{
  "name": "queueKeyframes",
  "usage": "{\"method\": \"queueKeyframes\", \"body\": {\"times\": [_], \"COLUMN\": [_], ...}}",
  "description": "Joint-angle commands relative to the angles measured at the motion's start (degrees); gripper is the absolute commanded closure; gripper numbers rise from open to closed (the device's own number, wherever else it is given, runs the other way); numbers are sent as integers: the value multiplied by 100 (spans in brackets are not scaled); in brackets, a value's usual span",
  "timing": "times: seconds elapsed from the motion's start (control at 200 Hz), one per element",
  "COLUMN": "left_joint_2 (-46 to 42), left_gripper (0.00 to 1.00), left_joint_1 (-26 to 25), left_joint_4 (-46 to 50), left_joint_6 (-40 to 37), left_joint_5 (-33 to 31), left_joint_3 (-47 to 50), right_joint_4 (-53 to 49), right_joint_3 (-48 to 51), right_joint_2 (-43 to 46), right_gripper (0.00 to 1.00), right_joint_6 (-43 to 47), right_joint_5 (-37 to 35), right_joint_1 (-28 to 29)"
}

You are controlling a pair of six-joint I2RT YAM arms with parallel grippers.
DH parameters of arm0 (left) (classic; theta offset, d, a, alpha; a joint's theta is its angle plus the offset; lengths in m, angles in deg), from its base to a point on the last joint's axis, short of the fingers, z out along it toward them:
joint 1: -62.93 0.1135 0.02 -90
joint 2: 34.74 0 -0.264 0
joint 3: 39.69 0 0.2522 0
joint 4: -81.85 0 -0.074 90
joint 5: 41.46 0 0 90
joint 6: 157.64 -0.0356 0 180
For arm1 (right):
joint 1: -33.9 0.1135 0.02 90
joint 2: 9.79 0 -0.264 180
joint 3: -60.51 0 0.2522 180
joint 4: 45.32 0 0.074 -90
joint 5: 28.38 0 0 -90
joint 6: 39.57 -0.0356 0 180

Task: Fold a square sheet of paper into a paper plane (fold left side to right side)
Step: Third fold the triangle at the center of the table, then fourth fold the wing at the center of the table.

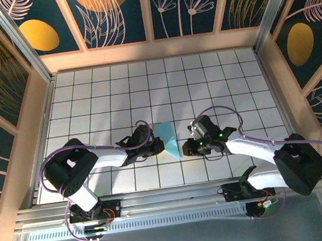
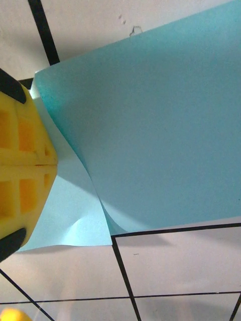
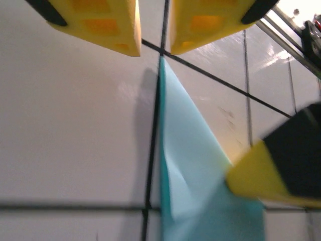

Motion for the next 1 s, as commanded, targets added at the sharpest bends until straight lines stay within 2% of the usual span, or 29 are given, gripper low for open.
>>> {"method": "queueKeyframes", "body": {"times": [0.0,0.13,0.245,0.556,0.721,0.996], "left_joint_2": [-2,-401,-829,-2301,-2646,-2542], "left_gripper": [92,78,68,43,38,36], "left_joint_1": [5,30,139,776,805,806], "left_joint_4": [9,199,489,839,984,966], "left_joint_6": [145,153,149,568,686,742], "left_joint_5": [64,-213,-490,-1118,-1408,-1415], "left_joint_3": [-27,-172,-183,806,1030,1003], "right_joint_4": [143,697,1323,2241,2716,2922], "right_joint_3": [-169,-114,11,-67,-112,-214], "right_joint_2": [219,232,117,-770,-1226,-1714], "right_gripper": [65,53,47,46,47,55], "right_joint_6": [532,986,1302,1726,1645,1603], "right_joint_5": [-265,-389,-307,498,728,903], "right_joint_1": [-154,-204,-235,-231,-217,-181]}}
